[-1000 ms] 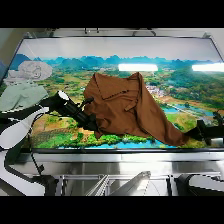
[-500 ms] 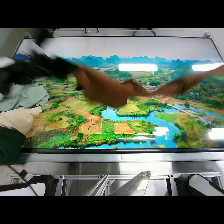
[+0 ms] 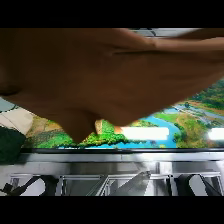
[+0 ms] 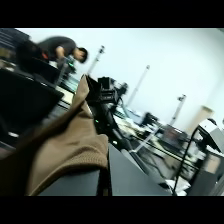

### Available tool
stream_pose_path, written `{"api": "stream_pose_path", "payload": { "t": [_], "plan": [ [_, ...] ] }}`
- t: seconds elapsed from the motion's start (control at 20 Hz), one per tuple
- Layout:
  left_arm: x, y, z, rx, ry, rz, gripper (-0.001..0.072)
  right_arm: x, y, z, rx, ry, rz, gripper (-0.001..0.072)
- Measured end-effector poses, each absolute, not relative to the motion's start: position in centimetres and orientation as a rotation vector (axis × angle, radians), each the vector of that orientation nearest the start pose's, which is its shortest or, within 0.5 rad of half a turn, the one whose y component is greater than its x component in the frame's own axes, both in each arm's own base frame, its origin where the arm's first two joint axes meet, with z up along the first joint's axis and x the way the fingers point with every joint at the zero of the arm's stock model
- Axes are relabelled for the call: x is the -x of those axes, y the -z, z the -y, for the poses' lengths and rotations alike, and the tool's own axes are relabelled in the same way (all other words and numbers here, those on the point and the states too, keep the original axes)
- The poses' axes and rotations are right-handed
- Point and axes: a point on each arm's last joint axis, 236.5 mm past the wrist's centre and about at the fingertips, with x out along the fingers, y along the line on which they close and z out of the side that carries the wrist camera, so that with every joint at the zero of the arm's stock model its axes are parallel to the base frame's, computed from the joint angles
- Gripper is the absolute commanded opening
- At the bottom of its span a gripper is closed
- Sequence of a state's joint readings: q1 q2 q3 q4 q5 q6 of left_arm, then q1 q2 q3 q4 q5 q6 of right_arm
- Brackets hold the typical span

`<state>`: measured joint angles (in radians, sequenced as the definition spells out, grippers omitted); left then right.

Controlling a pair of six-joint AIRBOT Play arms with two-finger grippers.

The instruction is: Fold the shirts.

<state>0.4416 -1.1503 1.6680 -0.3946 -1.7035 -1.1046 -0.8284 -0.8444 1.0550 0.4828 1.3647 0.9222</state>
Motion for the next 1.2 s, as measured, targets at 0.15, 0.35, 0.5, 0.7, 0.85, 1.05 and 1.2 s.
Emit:
{"api": "stream_pose_path", "payload": {
  "t": [0.15,0.35,0.5,0.7,0.85,1.05,1.2],
  "plan": [
    [-25.8,-46.8,10.7,0.697,1.411,-0.17,0.002,-34.0,-35.2,3.0,-0.926,-0.527,-0.102,0.0022],
    [-28.3,-44.3,9.7,0.85,1.386,-0.228,0.0019,-34.4,-32.4,3.2,-0.895,-0.414,-0.22,0.0022],
    [-28.9,-43.4,10.0,0.89,1.406,-0.262,0.002,-33.4,-33.1,1.7,-0.854,-0.444,-0.236,0.0022],
    [-29.0,-43.4,9.8,0.882,1.404,-0.264,0.002,-31.8,-36.0,-1.1,-0.743,-0.573,-0.169,0.0022],
    [-28.3,-43.9,9.6,0.854,1.387,-0.244,0.002,-30.4,-39.5,-2.6,-0.66,-0.658,-0.078,0.0022],
    [-25.7,-46.6,9.5,0.822,1.413,-0.148,0.002,-28.6,-44.1,-4.1,-0.482,-0.699,0.051,0.0022],
    [-24.0,-49.0,8.4,0.831,1.46,-0.046,0.002,-27.8,-47.9,-4.2,-0.357,-0.654,0.168,0.0023]
  ]
}}
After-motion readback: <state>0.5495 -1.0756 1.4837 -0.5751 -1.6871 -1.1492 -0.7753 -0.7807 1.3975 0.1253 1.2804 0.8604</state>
